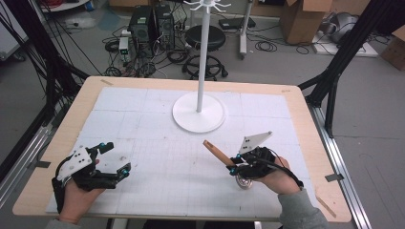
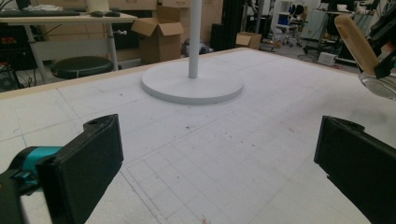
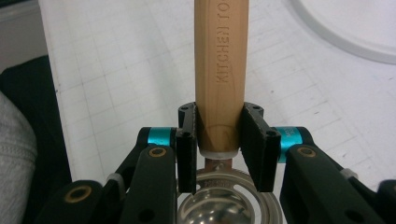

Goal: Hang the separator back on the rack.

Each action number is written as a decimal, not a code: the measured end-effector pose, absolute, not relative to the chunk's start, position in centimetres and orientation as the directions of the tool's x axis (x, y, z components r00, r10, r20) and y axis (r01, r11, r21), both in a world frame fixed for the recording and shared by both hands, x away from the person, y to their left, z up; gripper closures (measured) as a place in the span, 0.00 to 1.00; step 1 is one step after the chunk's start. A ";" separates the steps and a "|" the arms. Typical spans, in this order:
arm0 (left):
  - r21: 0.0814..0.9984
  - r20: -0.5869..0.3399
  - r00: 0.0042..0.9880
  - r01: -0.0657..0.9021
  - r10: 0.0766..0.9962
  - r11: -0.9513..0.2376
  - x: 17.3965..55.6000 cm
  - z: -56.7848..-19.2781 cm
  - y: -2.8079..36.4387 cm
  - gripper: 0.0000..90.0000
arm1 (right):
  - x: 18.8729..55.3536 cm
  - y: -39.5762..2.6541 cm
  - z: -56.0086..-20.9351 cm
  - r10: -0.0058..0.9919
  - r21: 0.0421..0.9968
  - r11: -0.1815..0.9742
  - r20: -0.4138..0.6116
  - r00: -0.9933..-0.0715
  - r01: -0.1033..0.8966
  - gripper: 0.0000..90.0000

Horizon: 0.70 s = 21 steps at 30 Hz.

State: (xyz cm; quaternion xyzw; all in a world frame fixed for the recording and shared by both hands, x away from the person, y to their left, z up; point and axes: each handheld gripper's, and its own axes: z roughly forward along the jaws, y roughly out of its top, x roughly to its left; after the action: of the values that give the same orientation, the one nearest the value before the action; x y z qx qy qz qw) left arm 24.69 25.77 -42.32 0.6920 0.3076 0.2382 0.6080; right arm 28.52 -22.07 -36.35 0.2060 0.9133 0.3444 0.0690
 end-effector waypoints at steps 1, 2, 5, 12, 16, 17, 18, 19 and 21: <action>0.988 -0.044 0.697 0.136 0.715 -0.072 24.7 -42.3 25.8 0.02 | 28.5 -22.2 -36.3 0.434 0.664 0.667 0.021 -0.901 0.337 0.77; 0.988 -0.044 0.697 0.135 0.715 -0.071 24.7 -42.3 25.8 0.02 | 28.5 -22.3 -36.2 0.435 0.670 0.663 0.018 -0.900 0.334 0.77; 0.988 -0.043 0.697 0.135 0.715 -0.072 24.6 -42.3 25.8 0.02 | 28.6 -22.7 -35.9 0.451 0.694 0.635 0.023 -0.892 0.339 0.77; 0.988 -0.043 0.696 0.137 0.717 -0.073 24.6 -42.3 25.9 0.02 | 28.8 -23.6 -35.4 0.487 0.752 0.571 0.015 -0.873 0.331 0.77; 0.988 -0.043 0.694 0.135 0.718 -0.071 24.5 -42.3 26.0 0.02 | 28.9 -24.2 -34.9 0.513 0.793 0.516 0.017 -0.858 0.324 0.77; 0.988 -0.046 0.693 0.136 0.719 -0.068 24.4 -42.3 26.0 0.02 | 29.0 -24.3 -34.8 0.516 0.799 0.507 0.018 -0.857 0.322 0.77; 0.988 -0.045 0.694 0.135 0.719 -0.068 24.4 -42.3 26.0 0.02 | 29.0 -24.5 -34.7 0.523 0.809 0.492 0.022 -0.852 0.322 0.77; 0.989 -0.046 0.694 0.135 0.719 -0.067 24.4 -42.3 26.1 0.02 | 29.0 -24.6 -34.6 0.528 0.815 0.484 0.019 -0.849 0.319 0.77; 0.989 -0.046 0.692 0.135 0.720 -0.067 24.4 -42.3 26.2 0.02 | 29.0 -24.8 -34.4 0.538 0.829 0.465 0.013 -0.843 0.310 0.77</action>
State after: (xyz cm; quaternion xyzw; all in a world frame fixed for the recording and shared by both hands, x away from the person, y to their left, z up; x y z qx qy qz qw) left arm 24.38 26.16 -42.28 0.6897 0.3100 0.2404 0.6086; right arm 29.02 -24.79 -34.42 0.2506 0.8465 0.4524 0.1261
